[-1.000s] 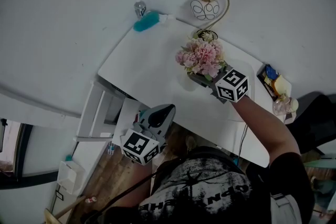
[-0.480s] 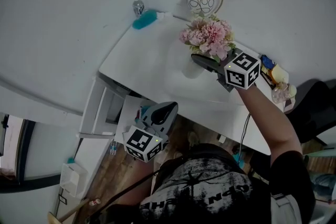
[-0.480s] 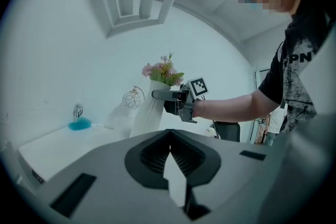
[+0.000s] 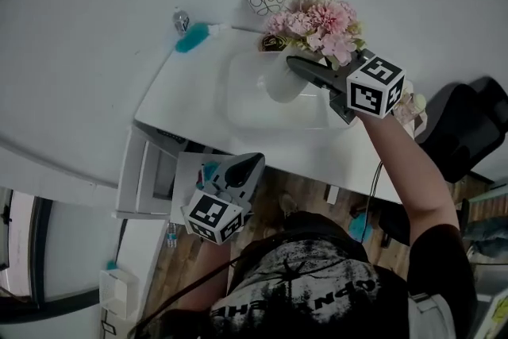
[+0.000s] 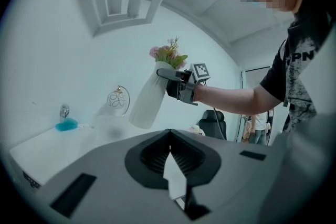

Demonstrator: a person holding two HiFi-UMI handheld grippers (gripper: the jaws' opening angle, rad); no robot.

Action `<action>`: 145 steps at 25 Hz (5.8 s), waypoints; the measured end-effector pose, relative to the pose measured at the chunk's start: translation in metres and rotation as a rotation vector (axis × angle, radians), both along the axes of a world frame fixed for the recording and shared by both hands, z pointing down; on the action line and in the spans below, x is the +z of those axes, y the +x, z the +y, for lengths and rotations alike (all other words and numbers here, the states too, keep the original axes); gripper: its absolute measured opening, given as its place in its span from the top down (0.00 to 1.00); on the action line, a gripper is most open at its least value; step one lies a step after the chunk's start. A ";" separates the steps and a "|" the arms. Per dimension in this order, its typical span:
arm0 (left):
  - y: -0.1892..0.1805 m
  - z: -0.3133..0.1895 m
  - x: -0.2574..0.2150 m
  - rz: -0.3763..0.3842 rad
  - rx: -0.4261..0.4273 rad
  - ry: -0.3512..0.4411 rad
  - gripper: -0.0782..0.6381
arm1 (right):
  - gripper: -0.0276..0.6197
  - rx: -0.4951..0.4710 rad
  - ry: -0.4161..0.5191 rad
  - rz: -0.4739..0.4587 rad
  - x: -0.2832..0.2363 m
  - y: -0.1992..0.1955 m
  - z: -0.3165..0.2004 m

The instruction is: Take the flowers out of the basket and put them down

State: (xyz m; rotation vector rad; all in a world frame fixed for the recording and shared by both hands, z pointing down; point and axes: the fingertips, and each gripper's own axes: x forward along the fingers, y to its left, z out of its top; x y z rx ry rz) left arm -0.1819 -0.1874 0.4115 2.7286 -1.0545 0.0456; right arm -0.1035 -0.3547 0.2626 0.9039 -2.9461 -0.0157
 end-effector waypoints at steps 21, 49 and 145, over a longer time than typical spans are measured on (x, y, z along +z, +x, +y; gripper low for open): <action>0.131 0.018 -0.004 -0.020 0.317 0.032 0.87 | 0.44 0.325 0.095 -0.025 -0.064 0.186 0.073; 0.283 0.013 0.008 -0.079 0.349 -0.003 0.87 | 0.44 0.364 -0.085 0.027 0.111 0.333 0.100; 0.348 0.028 0.027 -0.064 0.300 -0.049 0.87 | 0.93 0.409 -0.141 -0.011 0.181 0.400 0.219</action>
